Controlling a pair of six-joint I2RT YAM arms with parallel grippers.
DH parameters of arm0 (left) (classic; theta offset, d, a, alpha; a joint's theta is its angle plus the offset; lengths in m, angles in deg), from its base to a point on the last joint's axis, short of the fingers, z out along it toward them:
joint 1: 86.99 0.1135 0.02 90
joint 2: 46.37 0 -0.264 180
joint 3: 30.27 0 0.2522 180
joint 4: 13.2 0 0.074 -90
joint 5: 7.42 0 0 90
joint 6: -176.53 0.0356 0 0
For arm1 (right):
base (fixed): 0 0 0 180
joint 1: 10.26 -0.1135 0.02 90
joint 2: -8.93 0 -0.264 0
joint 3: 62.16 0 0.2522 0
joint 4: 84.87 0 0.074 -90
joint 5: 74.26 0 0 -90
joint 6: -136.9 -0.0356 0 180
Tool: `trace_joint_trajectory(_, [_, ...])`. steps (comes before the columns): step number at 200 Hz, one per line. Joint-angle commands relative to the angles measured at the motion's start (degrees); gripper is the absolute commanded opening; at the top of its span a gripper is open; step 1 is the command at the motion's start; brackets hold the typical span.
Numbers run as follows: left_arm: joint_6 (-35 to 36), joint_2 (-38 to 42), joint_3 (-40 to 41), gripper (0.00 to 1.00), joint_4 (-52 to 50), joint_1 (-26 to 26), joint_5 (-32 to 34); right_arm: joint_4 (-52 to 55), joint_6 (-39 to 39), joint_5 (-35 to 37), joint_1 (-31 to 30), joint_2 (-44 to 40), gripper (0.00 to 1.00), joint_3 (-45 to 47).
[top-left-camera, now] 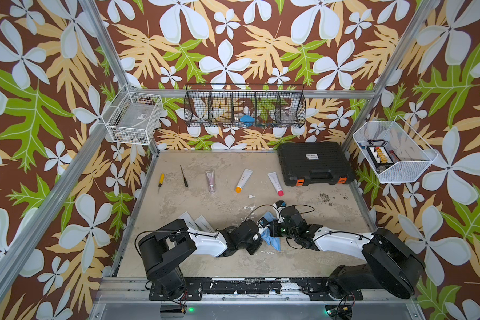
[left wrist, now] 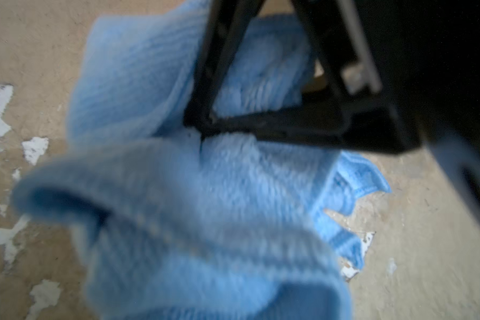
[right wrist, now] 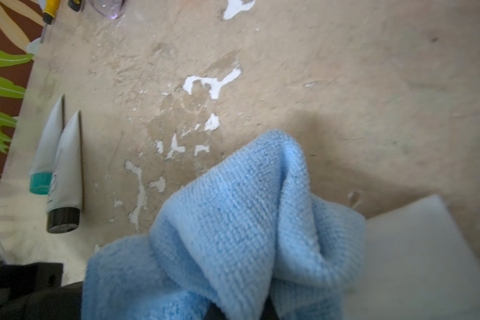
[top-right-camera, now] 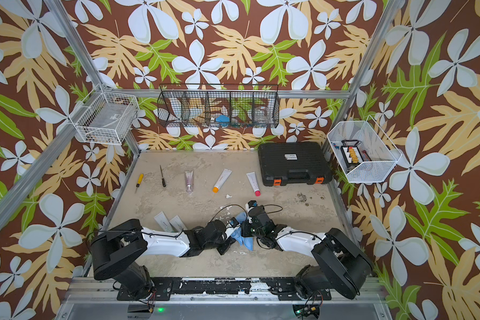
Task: Wipe the surface of the toothpaste tube
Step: Wipe the dirt from the toothpaste tube.
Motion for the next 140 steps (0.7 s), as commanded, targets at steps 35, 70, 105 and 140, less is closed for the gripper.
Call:
trace_joint_trajectory(35, [0.66,0.04,-0.16,0.15,1.31,0.07,1.21,3.47,-5.24,-4.11,-1.89,-2.19,0.0,0.23])
trace_joint_trajectory(70, [0.66,0.13,-0.16,0.15,1.11,0.03,1.38,4.18,-4.64,-3.02,-1.91,-2.32,0.0,0.77])
trace_joint_trajectory(105, [0.75,0.26,-0.1,0.15,0.97,-0.01,1.63,6.58,-2.9,-0.17,-1.29,-1.19,0.0,0.88])
trace_joint_trajectory(140, [0.84,0.3,-0.15,0.14,0.92,0.04,1.73,7.43,-1.4,-0.02,2.1,-1.53,0.0,2.49])
